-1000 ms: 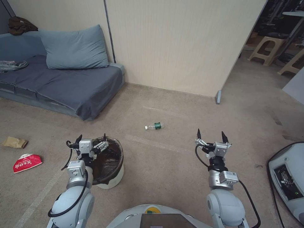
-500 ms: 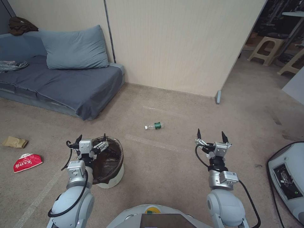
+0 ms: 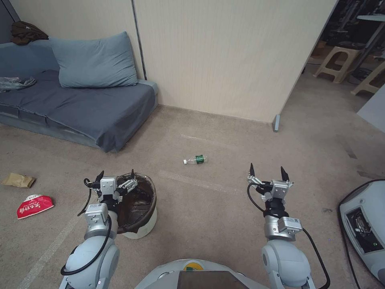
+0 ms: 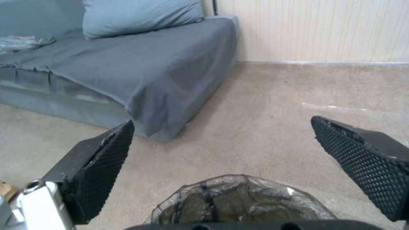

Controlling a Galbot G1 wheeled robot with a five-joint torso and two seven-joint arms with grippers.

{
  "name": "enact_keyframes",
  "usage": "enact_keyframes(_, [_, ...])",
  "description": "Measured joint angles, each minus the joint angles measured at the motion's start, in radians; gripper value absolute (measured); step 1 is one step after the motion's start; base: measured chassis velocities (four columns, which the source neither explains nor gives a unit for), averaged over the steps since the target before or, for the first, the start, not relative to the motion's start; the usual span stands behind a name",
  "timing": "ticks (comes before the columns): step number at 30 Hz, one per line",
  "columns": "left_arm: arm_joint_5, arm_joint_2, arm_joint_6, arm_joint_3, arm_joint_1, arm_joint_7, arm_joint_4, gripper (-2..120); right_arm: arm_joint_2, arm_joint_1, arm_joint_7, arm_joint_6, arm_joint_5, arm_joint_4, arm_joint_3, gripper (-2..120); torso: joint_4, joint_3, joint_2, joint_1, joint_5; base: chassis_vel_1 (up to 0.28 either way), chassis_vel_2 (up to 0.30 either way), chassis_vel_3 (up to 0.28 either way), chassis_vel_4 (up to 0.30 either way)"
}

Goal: Pick up the trash bin, then pick up the garbage from the floor and place it into the trash bin.

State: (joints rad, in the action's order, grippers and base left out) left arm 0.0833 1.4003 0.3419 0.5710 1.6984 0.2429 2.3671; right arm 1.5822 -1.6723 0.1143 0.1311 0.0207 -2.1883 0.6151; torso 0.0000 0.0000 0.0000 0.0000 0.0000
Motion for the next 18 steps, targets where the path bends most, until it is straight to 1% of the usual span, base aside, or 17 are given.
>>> enact_keyframes(18, [0.0, 0.0, 0.0, 0.0, 0.0, 0.0, 0.0, 100, 0.0, 0.0, 0.0, 0.0, 0.0, 0.0, 0.0, 100, 0.0, 0.0, 0.0, 0.0, 0.0, 0.0, 0.0, 0.0, 0.0])
